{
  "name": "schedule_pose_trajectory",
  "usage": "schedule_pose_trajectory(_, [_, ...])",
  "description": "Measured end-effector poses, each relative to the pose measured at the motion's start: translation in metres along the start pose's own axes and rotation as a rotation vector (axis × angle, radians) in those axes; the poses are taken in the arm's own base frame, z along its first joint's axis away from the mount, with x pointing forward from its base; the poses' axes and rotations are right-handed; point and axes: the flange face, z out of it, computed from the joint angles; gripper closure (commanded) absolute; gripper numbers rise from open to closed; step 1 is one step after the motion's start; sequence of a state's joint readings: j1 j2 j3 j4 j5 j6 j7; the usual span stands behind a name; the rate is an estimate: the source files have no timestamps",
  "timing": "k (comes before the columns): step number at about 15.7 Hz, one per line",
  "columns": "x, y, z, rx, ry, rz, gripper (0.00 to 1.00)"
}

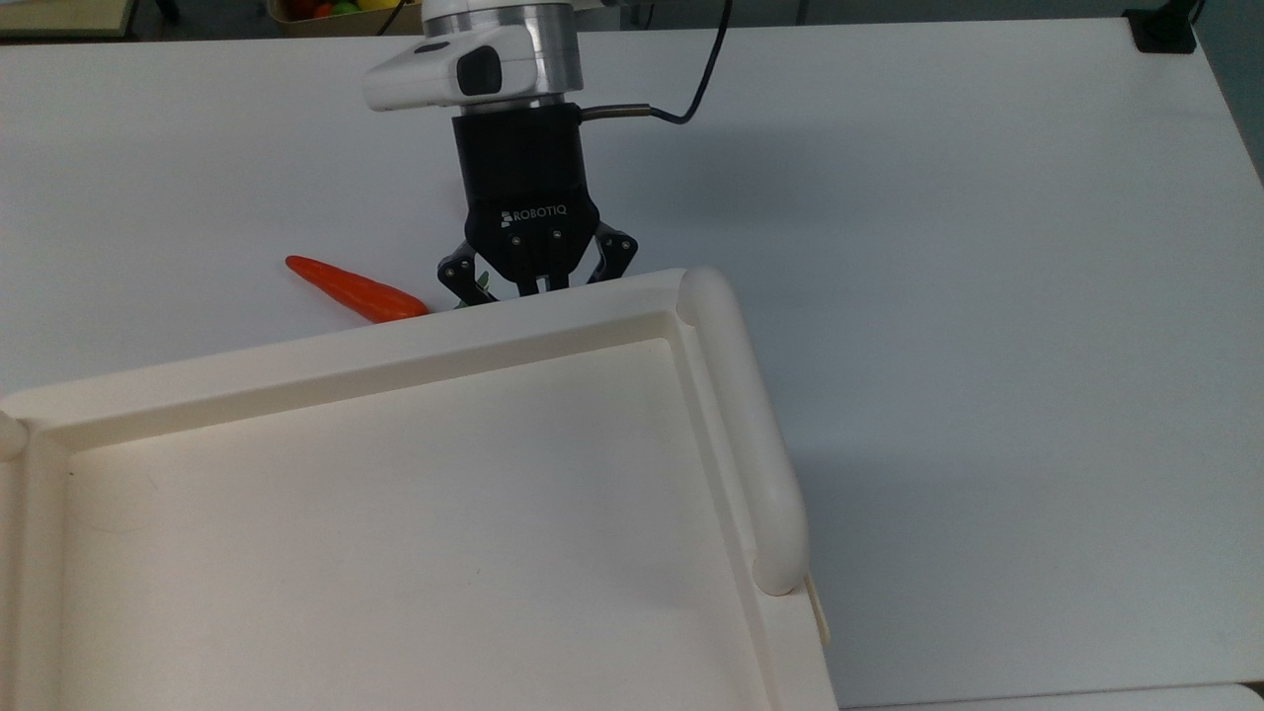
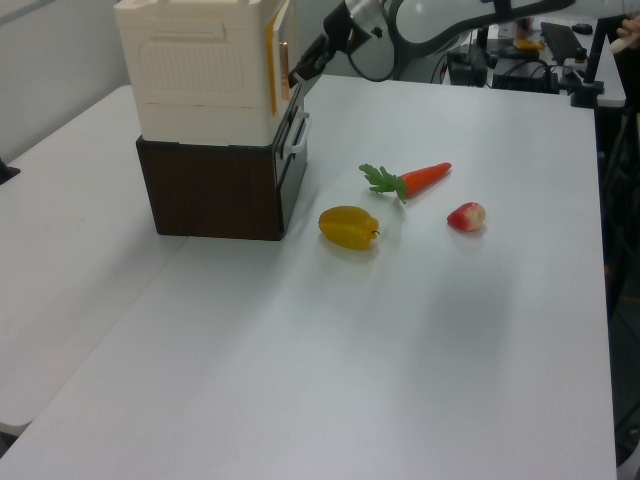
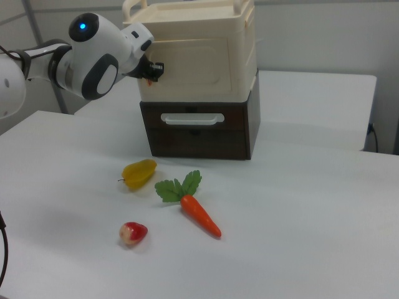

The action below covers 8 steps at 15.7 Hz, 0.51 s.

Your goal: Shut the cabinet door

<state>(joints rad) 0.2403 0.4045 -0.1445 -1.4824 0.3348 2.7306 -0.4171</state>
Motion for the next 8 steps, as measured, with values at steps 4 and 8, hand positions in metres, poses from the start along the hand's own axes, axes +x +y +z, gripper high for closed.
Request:
schedule_pose_trajectory(4, [0.0081, -0.0109, 0.0007, -0.002, 0.04, 0.043, 0.97])
schedule_pose_trajectory(8, [0.0084, -0.0111, 0.0008, -0.003, 0.044, 0.046, 0.97])
